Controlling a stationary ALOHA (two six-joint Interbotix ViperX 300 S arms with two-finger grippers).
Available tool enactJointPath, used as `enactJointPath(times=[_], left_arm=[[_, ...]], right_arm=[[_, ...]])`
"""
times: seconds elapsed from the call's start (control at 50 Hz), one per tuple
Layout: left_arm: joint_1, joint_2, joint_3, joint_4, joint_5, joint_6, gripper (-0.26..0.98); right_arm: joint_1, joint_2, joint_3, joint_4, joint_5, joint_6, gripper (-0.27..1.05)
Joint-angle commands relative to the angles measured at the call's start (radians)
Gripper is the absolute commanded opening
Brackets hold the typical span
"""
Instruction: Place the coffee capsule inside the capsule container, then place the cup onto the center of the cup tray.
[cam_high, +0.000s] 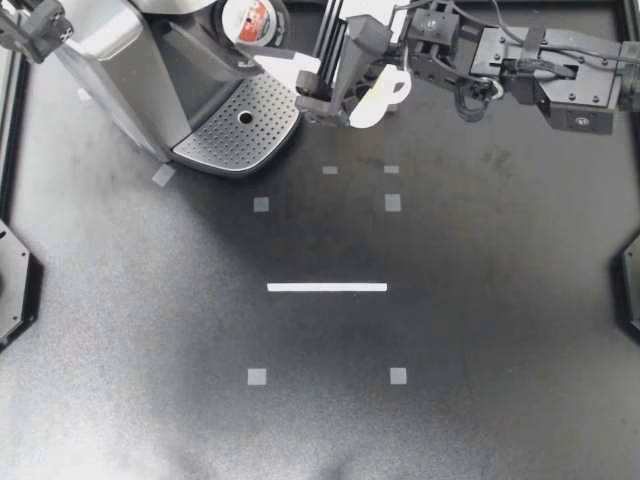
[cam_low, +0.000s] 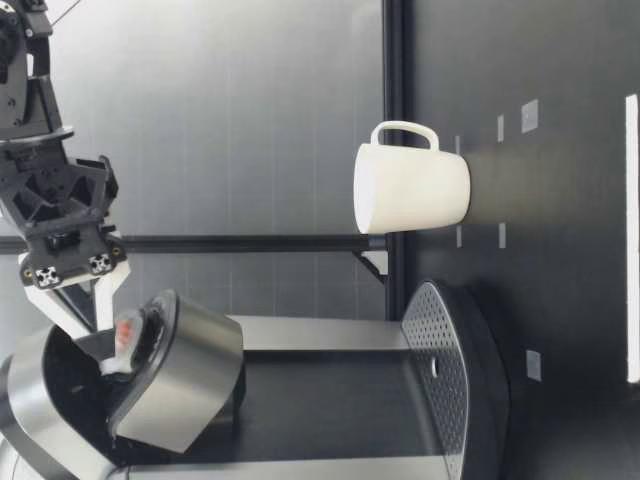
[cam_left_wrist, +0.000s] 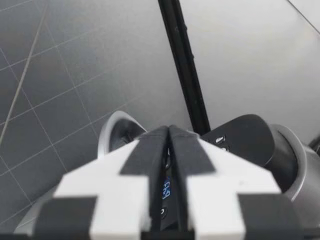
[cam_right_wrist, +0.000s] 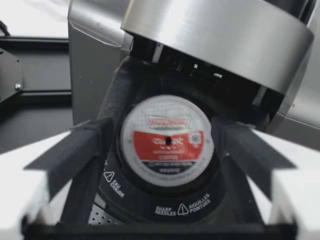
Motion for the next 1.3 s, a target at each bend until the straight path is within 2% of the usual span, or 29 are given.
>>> enactJointPath(times=[0.0, 0.28, 0.54, 0.62, 0.84, 0.96, 1.16, 1.28], left_arm=[[0.002, -0.003, -0.009, 0.006, 0.0, 0.0, 0.14], [0.003, -0.018, 0.006, 0.006, 0.002, -0.003, 0.14], [0.011, -0.095, 0.029, 0.011, 0.002, -0.008, 0.14], [0.029, -0.114, 0.044, 0.009, 0.002, -0.014, 0.14], [0.163, -0.103, 0.081, 0.011, 0.0, -0.104, 0.14], [0.206, -0.08, 0.094, 0.011, 0.0, -0.13, 0.14], [0.219, -0.026, 0.092, 0.011, 0.0, -0.132, 0.14], [0.229, -0.008, 0.089, 0.011, 0.0, -0.133, 0.14]], right_arm=[[-0.005, -0.025, -0.028, -0.002, -0.018, 0.0, 0.8], [-0.005, -0.038, -0.012, 0.0, -0.031, 0.005, 0.8], [0.005, -0.104, 0.072, 0.034, -0.057, 0.041, 0.79], [0.021, -0.127, 0.095, 0.034, -0.067, 0.051, 0.79], [0.092, -0.195, 0.15, 0.034, -0.091, 0.054, 0.76], [0.123, -0.236, 0.189, 0.034, -0.121, 0.055, 0.72], [0.141, -0.298, 0.284, 0.035, -0.259, 0.066, 0.57], [0.143, -0.319, 0.331, 0.034, -0.328, 0.08, 0.54]])
